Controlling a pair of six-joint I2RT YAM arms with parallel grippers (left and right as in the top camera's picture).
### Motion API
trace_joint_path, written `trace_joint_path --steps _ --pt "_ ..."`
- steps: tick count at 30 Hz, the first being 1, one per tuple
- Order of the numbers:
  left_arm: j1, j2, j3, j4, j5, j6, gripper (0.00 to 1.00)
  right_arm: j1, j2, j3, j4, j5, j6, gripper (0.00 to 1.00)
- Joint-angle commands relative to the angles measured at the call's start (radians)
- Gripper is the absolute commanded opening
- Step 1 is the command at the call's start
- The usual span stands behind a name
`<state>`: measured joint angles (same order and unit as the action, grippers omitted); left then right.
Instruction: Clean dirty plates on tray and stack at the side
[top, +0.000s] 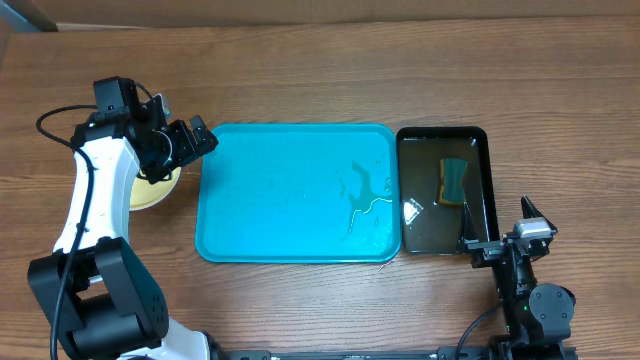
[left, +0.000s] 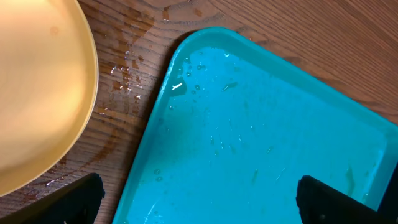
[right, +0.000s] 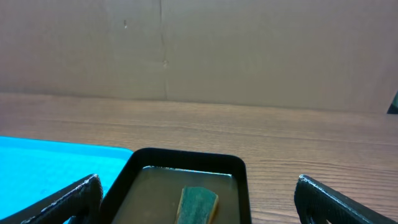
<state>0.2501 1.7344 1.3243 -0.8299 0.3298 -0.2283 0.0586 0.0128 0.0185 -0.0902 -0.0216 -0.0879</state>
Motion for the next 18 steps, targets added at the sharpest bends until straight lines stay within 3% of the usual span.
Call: trace_joint_path --steps 1,18 --pt "-0.003 -0.021 -0.001 0.0 0.007 0.023 1.0 -0.006 -0.01 -0.011 0.006 0.001 -0.011 1.0" --pt "-0.006 -0.058 -0.001 -0.003 0.0 0.023 1.0 -0.006 -0.01 -0.011 0.006 0.001 -0.011 1.0"
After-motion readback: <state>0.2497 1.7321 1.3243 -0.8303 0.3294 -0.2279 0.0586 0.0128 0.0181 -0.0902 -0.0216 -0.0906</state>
